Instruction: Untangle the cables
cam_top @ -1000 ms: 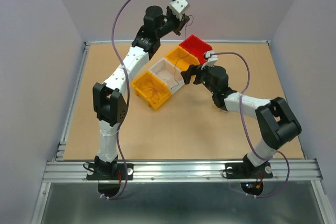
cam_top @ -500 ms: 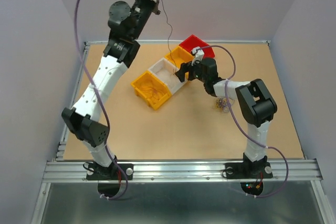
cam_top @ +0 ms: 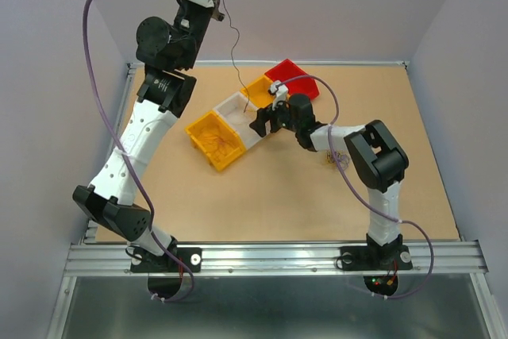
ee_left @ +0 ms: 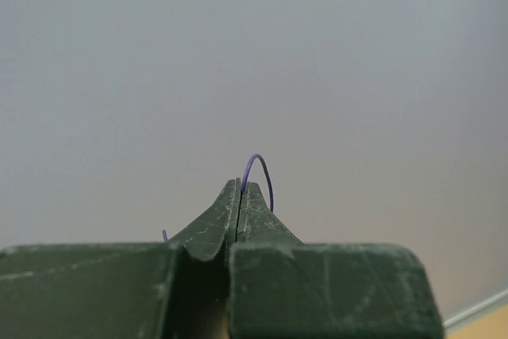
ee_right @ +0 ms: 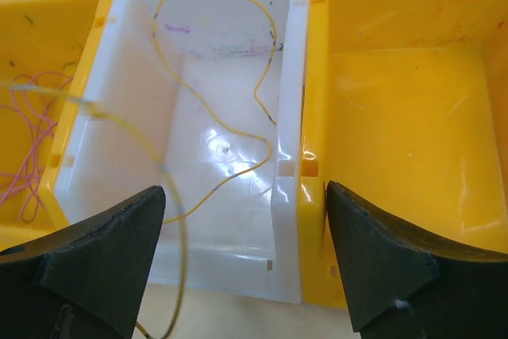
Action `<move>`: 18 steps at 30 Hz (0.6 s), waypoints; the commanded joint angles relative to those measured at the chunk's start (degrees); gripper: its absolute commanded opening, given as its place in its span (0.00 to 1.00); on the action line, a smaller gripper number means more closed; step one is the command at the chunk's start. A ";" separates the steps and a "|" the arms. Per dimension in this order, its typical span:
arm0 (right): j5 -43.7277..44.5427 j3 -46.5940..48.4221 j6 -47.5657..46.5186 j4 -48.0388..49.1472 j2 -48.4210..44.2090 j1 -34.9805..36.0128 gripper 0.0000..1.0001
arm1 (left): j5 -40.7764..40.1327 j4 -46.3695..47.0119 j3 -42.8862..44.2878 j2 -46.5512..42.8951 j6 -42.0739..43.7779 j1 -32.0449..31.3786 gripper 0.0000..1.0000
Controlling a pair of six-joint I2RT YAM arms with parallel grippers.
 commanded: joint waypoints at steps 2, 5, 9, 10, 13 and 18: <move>0.16 -6.15 1.04 3.47 -5.24 5.72 0.87 | 2.34 2.56 -1.64 -1.61 -1.27 -0.12 0.00; 2.79 -7.83 1.48 3.65 -6.57 8.70 0.86 | 2.18 2.65 -3.30 -2.32 -1.27 -0.20 0.00; 7.36 -8.54 2.80 3.83 -6.92 11.96 0.85 | 1.21 3.09 -6.91 -3.72 -0.13 -0.20 0.00; 7.98 -8.54 3.33 3.83 -7.01 12.66 0.85 | 1.03 3.35 -7.79 -4.16 0.05 -0.12 0.00; 10.79 -9.16 4.56 4.44 -7.89 13.19 0.86 | -0.89 4.76 -11.04 -5.74 1.45 -0.20 0.00; 16.07 -10.56 6.23 4.71 -10.00 13.28 0.79 | -4.85 5.90 -14.47 -8.20 3.65 0.06 0.00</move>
